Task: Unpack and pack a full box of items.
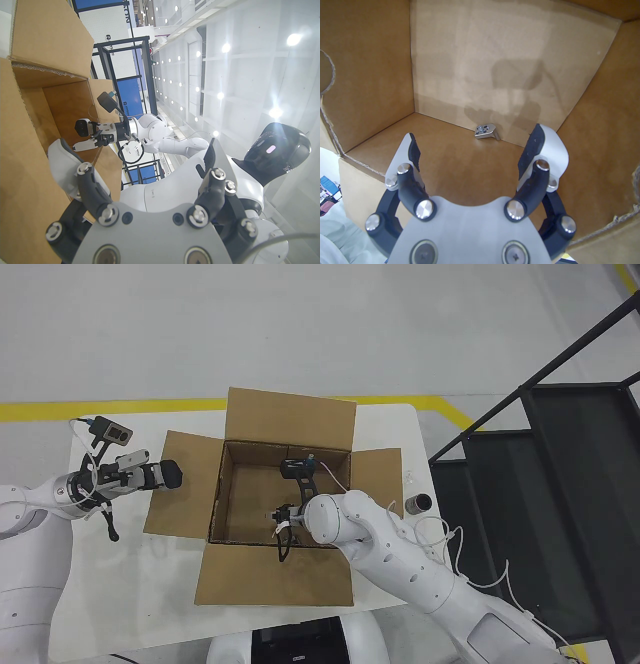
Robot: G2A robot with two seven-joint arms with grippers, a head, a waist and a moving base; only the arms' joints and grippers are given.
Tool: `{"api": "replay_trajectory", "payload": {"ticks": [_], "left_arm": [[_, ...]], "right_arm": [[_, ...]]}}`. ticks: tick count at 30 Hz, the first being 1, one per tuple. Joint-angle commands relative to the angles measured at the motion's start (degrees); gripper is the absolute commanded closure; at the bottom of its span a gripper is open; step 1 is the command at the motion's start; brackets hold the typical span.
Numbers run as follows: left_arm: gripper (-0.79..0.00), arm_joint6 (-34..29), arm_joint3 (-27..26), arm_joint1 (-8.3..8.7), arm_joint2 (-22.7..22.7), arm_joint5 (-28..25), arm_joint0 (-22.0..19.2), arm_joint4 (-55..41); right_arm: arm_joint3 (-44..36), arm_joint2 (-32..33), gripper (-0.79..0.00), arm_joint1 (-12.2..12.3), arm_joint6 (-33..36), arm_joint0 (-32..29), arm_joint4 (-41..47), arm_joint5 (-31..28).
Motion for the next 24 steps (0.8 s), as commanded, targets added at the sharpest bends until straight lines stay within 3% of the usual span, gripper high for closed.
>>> {"api": "replay_trajectory", "payload": {"ticks": [1,9,24], "left_arm": [[-0.785,0.0,0.0,0.00,0.0,0.0,0.0,0.0],[-0.785,0.0,0.0,0.00,0.0,0.0,0.0,0.0],[-0.785,0.0,0.0,0.00,0.0,0.0,0.0,0.0]], "right_arm": [[0.0,0.0,-0.785,0.0,0.0,0.0,0.0,0.0],[0.2,0.0,-0.785,0.0,-0.3,-0.1,0.0,-0.2],[10.0,-4.3,-0.785,-2.3,0.5,4.6,2.4,-0.5]]}}
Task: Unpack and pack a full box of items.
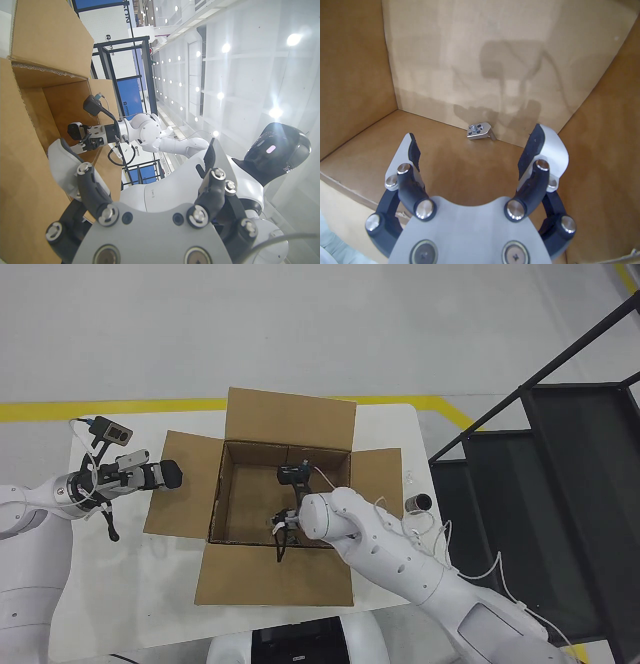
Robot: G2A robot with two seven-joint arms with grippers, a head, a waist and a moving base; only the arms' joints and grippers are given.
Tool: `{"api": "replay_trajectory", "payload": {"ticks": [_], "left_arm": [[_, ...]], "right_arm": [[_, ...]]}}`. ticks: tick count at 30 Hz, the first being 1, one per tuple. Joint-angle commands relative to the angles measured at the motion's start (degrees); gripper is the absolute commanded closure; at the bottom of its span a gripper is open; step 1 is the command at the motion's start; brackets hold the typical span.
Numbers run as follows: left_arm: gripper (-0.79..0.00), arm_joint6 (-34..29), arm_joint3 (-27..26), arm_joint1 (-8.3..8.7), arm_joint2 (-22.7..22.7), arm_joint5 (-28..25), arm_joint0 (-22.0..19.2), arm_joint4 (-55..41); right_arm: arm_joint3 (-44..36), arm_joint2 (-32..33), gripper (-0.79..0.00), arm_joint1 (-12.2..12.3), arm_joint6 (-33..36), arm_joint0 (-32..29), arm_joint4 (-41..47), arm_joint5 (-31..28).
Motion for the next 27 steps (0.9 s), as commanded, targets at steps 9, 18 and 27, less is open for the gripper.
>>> {"api": "replay_trajectory", "payload": {"ticks": [9,18,27], "left_arm": [[-0.785,0.0,0.0,0.00,0.0,0.0,0.0,0.0],[-0.785,0.0,0.0,0.00,0.0,0.0,0.0,0.0],[-0.785,0.0,0.0,0.00,0.0,0.0,0.0,0.0]], "right_arm": [[7.5,-3.8,-0.785,-2.6,-1.3,5.1,3.4,1.3],[8.4,-5.8,-0.785,-3.3,-1.0,5.5,5.3,1.0],[8.4,-5.8,-0.785,-3.3,-1.0,5.5,5.3,1.0]]}}
